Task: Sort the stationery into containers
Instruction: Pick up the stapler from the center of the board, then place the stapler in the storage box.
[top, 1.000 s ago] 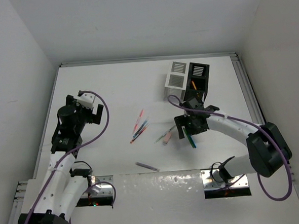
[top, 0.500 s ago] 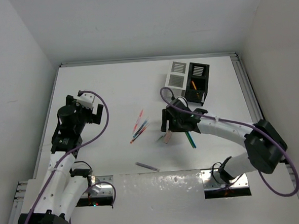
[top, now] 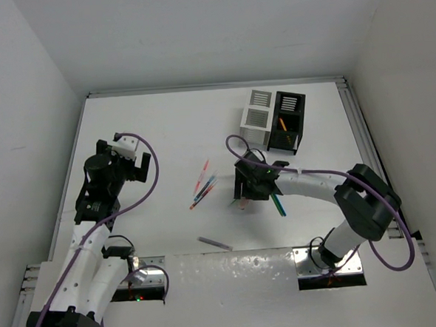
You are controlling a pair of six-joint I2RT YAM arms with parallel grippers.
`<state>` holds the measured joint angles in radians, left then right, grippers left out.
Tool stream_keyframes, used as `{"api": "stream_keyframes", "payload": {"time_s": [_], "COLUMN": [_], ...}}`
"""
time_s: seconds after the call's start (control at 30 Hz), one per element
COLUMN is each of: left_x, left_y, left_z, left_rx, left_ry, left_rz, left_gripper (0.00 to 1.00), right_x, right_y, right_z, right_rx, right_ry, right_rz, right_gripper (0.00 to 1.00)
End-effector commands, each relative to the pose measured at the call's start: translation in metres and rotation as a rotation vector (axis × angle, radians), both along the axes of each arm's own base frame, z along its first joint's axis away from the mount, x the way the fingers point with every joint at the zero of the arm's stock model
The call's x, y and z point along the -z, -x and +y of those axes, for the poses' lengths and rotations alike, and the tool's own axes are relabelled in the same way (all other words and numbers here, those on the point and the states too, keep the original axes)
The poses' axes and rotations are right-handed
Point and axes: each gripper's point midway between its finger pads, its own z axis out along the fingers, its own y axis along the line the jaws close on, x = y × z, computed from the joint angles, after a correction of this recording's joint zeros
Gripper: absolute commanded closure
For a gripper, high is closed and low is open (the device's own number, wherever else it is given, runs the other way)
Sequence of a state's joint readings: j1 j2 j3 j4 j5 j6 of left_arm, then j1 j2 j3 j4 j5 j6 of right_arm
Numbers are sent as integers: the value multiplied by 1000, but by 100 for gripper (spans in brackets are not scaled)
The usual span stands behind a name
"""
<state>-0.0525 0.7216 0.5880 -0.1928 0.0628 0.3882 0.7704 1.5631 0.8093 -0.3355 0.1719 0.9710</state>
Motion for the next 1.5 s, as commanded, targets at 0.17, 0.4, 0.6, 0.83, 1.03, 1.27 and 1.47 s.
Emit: {"api": "stream_keyframes", "payload": {"time_s": [0.17,0.4,0.6,0.83,1.03,1.27,1.47], "left_x": [-5,-6,-6,-7,-8,-5,0], "left_y": [-1,-1,0,-1,-3,-5,-6], "left_z": [1,1,2,4,4,7,11], "left_rx": [-7,-6,-11,-17,-15,-32,-49], "left_ry": [2,-1,-3,-4,-6,-9,-25], "left_rz": [-29,-32,-32,-34,-35,-28,-18], "left_gripper": [0,0,0,0,0,0,0], "right_x": [16,0,-30,-82,-213,-272,-245], "right_y": [10,-3,-25,-58,-144,-242,-279], "right_z": [-4,-15,-28,-11,-15,-38,-44], "right_rx": [25,20,-70,-357,-521,-586,-623], "right_ry": [10,74,201,204,289,351,310], "right_rz": [43,-31,-151,-334,-704,-926,-873], "right_gripper": [49,83,100,100,100,100,100]}}
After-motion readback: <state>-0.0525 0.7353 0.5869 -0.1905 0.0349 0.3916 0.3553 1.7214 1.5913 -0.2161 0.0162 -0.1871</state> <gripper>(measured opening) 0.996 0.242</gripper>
